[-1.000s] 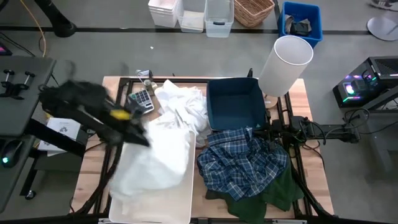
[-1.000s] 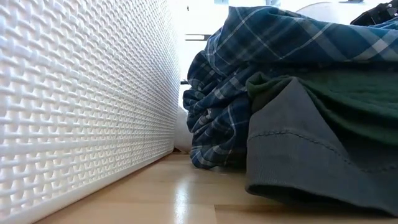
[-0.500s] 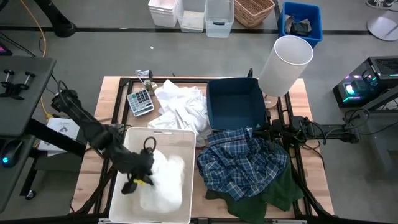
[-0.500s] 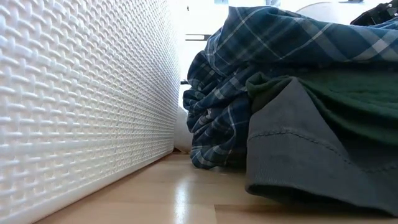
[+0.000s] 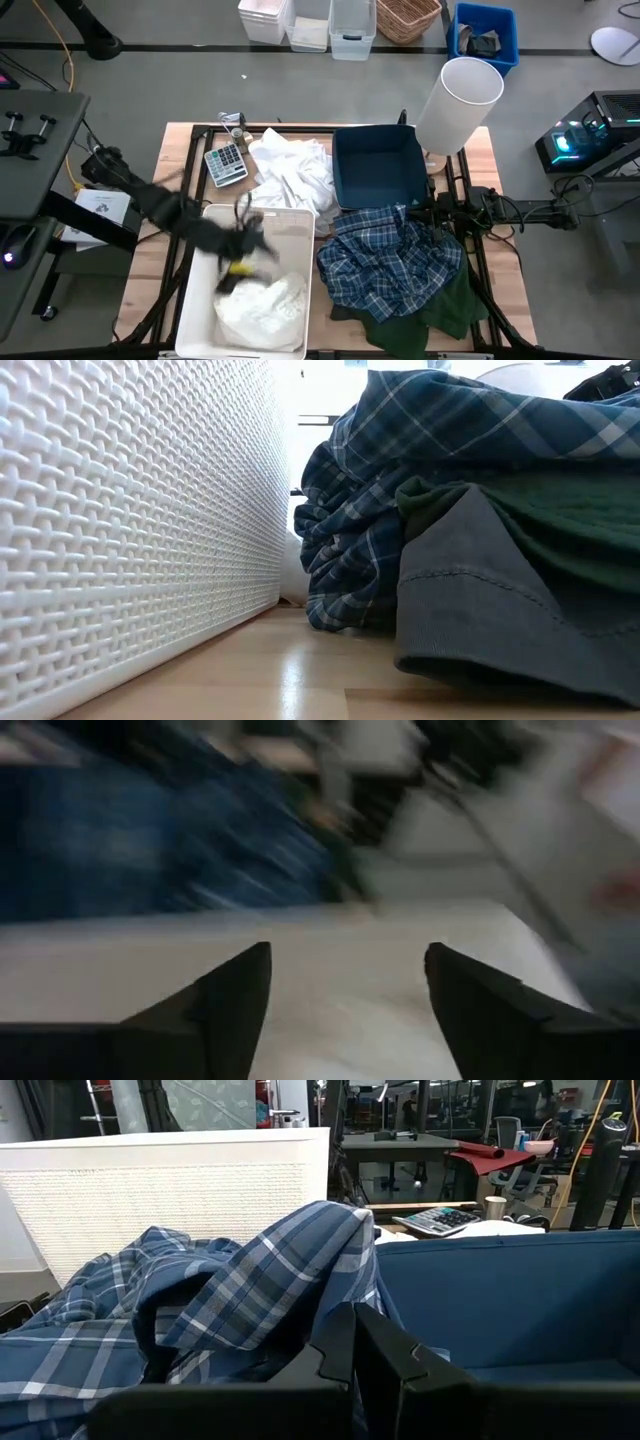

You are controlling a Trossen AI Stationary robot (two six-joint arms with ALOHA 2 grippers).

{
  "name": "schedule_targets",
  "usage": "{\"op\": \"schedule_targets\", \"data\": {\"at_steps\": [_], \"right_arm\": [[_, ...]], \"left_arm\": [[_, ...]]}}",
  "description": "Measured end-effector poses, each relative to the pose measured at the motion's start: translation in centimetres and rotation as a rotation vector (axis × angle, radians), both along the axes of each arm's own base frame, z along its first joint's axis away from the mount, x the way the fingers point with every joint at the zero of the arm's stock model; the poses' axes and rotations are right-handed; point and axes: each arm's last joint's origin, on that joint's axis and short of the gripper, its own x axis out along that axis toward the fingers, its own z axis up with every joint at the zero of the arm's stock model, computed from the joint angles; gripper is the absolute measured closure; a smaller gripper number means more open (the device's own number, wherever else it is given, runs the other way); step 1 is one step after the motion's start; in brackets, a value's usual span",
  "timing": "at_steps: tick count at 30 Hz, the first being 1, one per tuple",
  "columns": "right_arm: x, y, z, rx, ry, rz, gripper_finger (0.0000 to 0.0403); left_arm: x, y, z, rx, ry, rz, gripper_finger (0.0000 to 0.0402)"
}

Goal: Sort clothes
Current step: Put the white shirt into the white bin

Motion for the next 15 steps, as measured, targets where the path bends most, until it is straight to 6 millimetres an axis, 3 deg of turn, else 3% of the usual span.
{"op": "schedule_targets", "data": {"at_steps": [3,6,11,15], "right_arm": [[0.0,0.0,0.0,0.0,0.0,0.0,0.0402],[0.0,0.0,0.0,0.0,0.0,0.0,0.0402],[0.0,0.0,0.0,0.0,0.0,0.0,0.0402],[0.0,0.0,0.0,0.0,0.0,0.0,0.0402]], "left_arm": [[1.6,4.8,2.5,0.076,-0.076,0.245,0.0137],[3.5,10.4,2.2,0.078,-0.017,0.378,0.0136],[6.3,18.6,-2.5,0.039,0.262,0.482,0.0135],[9.2,22.1,-7.5,-0.011,0.427,0.504,0.0135]]}}
